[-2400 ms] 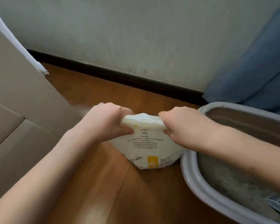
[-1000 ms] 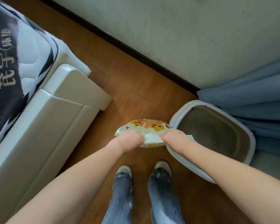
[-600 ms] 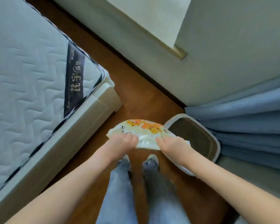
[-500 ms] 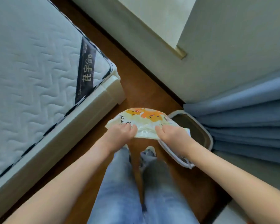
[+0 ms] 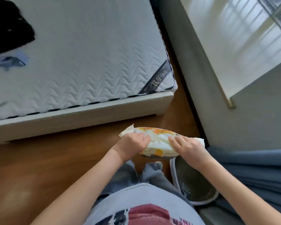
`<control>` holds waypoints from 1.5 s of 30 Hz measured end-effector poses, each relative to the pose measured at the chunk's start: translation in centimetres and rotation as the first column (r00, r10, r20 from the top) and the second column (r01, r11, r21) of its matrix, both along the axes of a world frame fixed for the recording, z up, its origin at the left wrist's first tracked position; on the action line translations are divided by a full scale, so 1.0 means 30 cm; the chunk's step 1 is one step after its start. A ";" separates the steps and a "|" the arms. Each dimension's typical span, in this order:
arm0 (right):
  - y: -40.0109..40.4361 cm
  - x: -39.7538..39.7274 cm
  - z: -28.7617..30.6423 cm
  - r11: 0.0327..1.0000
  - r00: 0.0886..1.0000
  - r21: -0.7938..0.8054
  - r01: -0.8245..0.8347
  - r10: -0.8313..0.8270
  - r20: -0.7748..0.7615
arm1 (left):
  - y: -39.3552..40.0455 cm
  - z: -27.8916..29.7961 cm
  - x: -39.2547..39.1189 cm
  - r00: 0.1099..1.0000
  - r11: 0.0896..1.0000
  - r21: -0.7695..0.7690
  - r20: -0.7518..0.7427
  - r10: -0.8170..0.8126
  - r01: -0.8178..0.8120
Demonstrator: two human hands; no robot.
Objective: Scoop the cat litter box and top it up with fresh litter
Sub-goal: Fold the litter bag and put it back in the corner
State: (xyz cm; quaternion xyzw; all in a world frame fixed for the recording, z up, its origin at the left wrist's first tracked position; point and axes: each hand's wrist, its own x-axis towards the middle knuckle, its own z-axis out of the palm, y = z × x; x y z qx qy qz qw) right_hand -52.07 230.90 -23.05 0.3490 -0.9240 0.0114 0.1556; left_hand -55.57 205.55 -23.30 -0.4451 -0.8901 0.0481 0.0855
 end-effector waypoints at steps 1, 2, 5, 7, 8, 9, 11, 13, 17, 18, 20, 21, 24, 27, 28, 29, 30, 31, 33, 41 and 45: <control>-0.042 0.000 -0.016 0.999 0.999 0.004 -0.041 0.041 0.017 | -0.046 0.003 0.029 0.999 0.999 -0.004 0.014 0.036 -0.036; -0.087 -0.001 -0.032 0.997 0.995 0.011 -0.077 0.076 0.057 | -0.096 0.001 0.058 0.998 0.998 -0.008 0.017 0.067 -0.066; -0.252 0.011 -0.074 0.982 0.968 0.070 -0.173 0.157 0.194 | -0.262 -0.021 0.172 0.982 0.983 -0.051 0.056 0.178 -0.175; -0.381 0.023 -0.110 0.963 0.943 0.109 -0.248 0.214 0.255 | -0.385 -0.068 0.260 0.962 0.967 -0.068 0.107 0.253 -0.246; -0.451 0.026 -0.130 0.952 0.930 0.119 -0.284 0.243 0.275 | -0.448 -0.088 0.302 0.947 0.955 -0.075 0.132 0.294 -0.286; -0.523 0.031 -0.148 0.941 0.919 0.123 -0.316 0.271 0.287 | -0.511 -0.103 0.345 0.930 0.941 -0.079 0.147 0.336 -0.328; -0.679 0.040 -0.169 0.913 0.889 0.141 -0.383 0.323 0.324 | -0.640 -0.121 0.421 0.900 0.916 -0.083 0.172 0.401 -0.392; -0.840 0.052 -0.168 0.877 0.849 0.147 -0.458 0.382 0.366 | -0.777 -0.118 0.486 0.866 0.889 -0.116 0.199 0.459 -0.444; -1.161 0.060 -0.153 0.792 0.767 0.130 -0.597 0.515 0.384 | -1.049 -0.104 0.595 0.807 0.835 -0.155 0.213 0.551 -0.529; -1.239 0.062 -0.157 0.767 0.741 0.110 -0.632 0.556 0.377 | -1.119 -0.098 0.622 0.783 0.814 -0.163 0.221 0.581 -0.558; -1.397 0.061 -0.163 0.714 0.683 0.076 -0.696 0.626 0.376 | -1.252 -0.089 0.667 0.727 0.767 -0.170 0.245 0.641 -0.619; -1.477 0.059 -0.159 0.688 0.656 0.070 -0.722 0.649 0.386 | -1.315 -0.089 0.688 0.698 0.743 -0.168 0.258 0.668 -0.648; -1.706 0.051 -0.155 0.616 0.593 0.083 -0.783 0.701 0.397 | -1.477 -0.087 0.753 0.585 0.656 -0.201 0.317 0.746 -0.728; -1.936 0.017 -0.174 0.500 0.495 0.096 -0.861 0.777 0.389 | -1.642 -0.102 0.794 0.477 0.559 -0.232 0.327 0.816 -0.796; -2.018 -0.001 -0.176 0.461 0.459 0.092 -0.883 0.806 0.373 | -1.697 -0.101 0.801 0.435 0.517 -0.247 0.320 0.842 -0.819; -2.102 -0.019 -0.170 0.416 0.417 0.090 -0.905 0.824 0.383 | -1.745 -0.095 0.807 0.389 0.473 -0.260 0.317 0.865 -0.842; -2.186 -0.035 -0.162 0.370 0.372 0.085 -0.925 0.836 0.404 | -1.790 -0.085 0.813 0.348 0.432 -0.256 0.315 0.883 -0.865; -2.267 -0.050 -0.150 0.326 0.330 0.084 -0.942 0.844 0.422 | -1.834 -0.076 0.820 0.315 0.399 -0.249 0.318 0.894 -0.883; -2.420 -0.078 -0.137 0.233 0.268 0.133 -0.963 0.858 0.437 | -1.920 -0.060 0.834 0.243 0.338 -0.273 0.329 0.913 -0.901; -3.046 -0.124 -0.082 0.020 0.100 0.192 -0.981 0.905 0.414 | -2.394 -0.039 0.830 0.013 0.142 -0.335 0.361 0.933 -0.931; -3.331 -0.119 -0.135 -0.001 0.092 0.211 -0.978 0.896 0.435 | -2.663 -0.097 0.848 -0.002 0.142 -0.339 0.392 0.920 -0.930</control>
